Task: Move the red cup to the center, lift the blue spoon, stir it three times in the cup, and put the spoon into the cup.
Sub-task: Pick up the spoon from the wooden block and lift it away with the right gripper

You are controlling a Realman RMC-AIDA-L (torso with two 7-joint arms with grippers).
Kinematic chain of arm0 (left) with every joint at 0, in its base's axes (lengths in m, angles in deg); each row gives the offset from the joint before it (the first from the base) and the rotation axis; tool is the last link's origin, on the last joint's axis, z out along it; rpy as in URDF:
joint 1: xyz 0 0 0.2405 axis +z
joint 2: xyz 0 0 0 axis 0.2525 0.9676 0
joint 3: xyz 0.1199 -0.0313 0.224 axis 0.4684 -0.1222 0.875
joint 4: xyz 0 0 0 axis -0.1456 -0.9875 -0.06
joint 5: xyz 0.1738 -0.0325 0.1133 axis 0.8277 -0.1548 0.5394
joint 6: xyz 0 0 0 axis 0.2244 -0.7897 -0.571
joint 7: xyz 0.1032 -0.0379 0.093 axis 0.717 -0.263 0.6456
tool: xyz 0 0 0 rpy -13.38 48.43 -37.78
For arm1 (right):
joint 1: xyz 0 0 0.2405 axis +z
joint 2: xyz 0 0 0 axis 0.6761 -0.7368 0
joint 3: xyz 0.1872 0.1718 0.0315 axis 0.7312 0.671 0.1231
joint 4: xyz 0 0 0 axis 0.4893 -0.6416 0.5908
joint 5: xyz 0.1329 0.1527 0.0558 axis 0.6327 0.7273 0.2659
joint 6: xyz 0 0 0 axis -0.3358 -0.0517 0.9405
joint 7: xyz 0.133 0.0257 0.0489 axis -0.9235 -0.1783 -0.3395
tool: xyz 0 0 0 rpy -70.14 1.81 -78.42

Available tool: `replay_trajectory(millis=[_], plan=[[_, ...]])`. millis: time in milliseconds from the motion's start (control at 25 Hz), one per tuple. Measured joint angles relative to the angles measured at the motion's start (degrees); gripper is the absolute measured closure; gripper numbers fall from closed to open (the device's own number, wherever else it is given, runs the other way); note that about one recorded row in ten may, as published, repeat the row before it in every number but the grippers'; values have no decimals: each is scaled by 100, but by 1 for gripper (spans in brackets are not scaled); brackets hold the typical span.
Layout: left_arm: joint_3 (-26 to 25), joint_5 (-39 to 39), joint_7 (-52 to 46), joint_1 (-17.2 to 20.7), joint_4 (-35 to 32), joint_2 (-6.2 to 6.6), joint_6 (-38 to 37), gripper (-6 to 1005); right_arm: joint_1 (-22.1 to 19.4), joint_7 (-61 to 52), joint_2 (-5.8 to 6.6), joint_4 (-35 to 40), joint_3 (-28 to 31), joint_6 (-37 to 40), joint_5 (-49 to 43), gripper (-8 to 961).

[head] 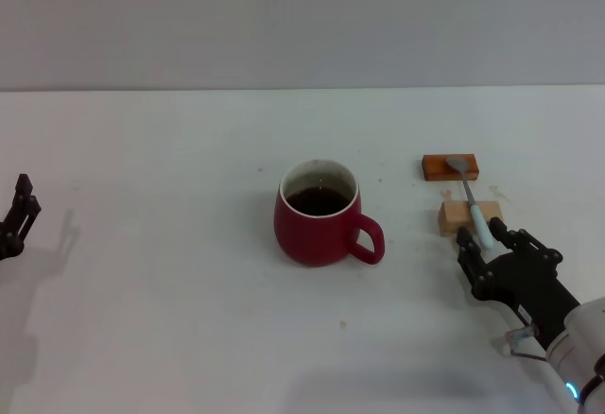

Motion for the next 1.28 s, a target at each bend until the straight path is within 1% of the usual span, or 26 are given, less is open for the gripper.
replay_trajectory(millis=[320, 440, 1280], plan=[[0, 17, 0, -7, 0, 0, 5, 147, -17, 0, 0, -8, -6, 12, 0, 503], [0, 18, 0, -8, 0, 0, 5, 147, -16, 0, 0, -9, -8, 9, 0, 615], [0, 18, 11, 1, 0, 0, 18, 147, 20, 0, -9, -9, -8, 3, -3, 617]])
